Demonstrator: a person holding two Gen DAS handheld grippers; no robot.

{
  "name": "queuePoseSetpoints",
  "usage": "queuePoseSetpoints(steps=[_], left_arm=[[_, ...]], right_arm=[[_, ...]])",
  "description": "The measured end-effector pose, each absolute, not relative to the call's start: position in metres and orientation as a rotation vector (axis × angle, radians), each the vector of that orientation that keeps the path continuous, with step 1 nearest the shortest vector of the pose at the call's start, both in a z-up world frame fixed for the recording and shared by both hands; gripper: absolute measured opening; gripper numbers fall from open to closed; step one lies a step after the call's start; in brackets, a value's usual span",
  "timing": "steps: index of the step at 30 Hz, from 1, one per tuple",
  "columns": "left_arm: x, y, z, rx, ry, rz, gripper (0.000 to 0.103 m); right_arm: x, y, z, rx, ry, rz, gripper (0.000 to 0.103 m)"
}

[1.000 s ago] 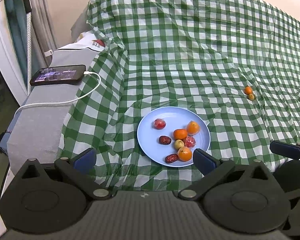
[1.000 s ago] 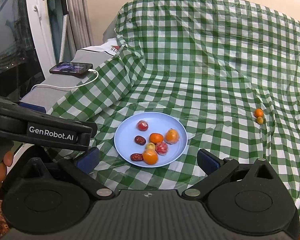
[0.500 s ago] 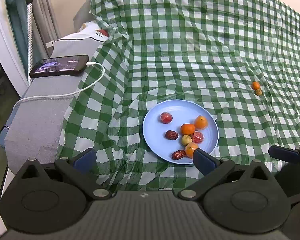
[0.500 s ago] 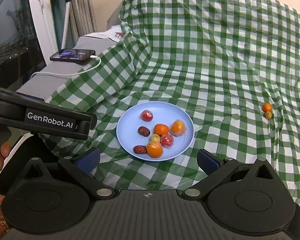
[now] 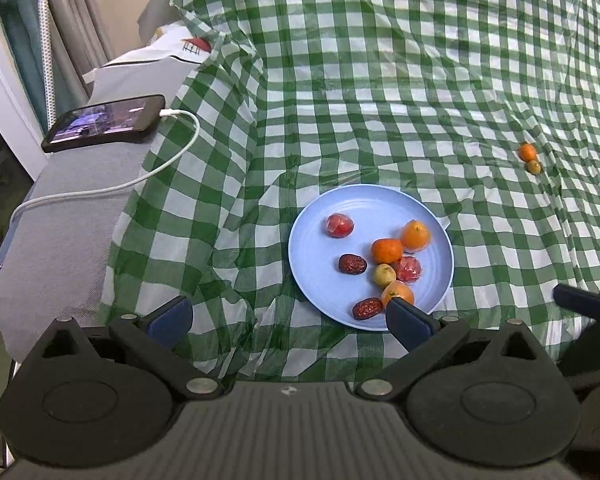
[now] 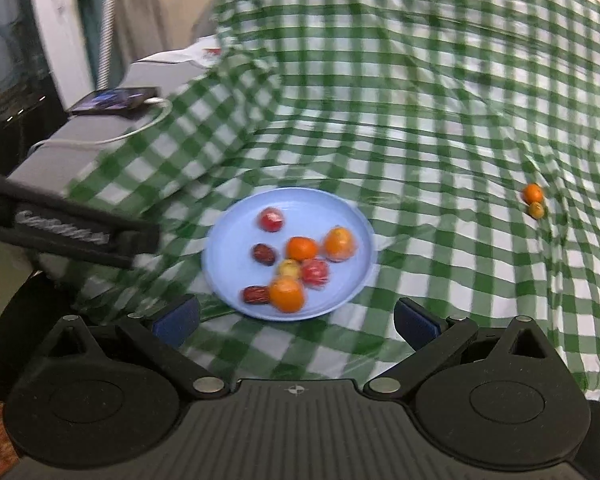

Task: Organize fruits
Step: 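Grasp an orange with the left tool while the right tool grasps a small yellow-orange fruit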

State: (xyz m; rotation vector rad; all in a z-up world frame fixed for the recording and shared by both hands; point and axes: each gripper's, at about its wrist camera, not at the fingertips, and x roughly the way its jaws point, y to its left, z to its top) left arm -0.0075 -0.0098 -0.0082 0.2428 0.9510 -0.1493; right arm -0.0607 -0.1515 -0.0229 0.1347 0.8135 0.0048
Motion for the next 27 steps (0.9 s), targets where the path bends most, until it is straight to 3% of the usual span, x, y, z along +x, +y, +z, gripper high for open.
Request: queuePoseSetpoints(steps=[11,13,15,17,22,25,27], left_arm=[[0.060,-0.061,-0.024,0.262,1.032,-0.155,0.103],[0.074,-0.074,-0.027,0.270,1.040,-0.156,0.103],[0.086,-0.086,-0.031,0.281,1.045,-0.158,0.103],[0.098,-0.101,-0.035,0.298,1.049,-0.161,0.103],[0.125,-0.140,-0.049,0.342,1.047,-0.191,0.103],[0.141,-0.166,-0.056,0.363,1.037,-0.218,0.103],[0.152,-0.184,-0.060,0.367,1.027,-0.241,0.103]], right_arm=[[0.014,-0.298,-0.083,0.165,0.676,-0.396,0.102],[0.034,-0.327,-0.098,0.167,0.649,-0.445,0.097],[0.055,-0.356,-0.114,0.183,0.634,-0.483,0.074],[0.076,-0.380,-0.130,0.212,0.650,-0.530,0.063],[0.117,-0.416,-0.167,0.222,0.677,-0.577,0.054],[0.132,-0.425,-0.182,0.198,0.687,-0.565,0.029],[0.130,-0.427,-0.182,0.197,0.669,-0.576,0.028]])
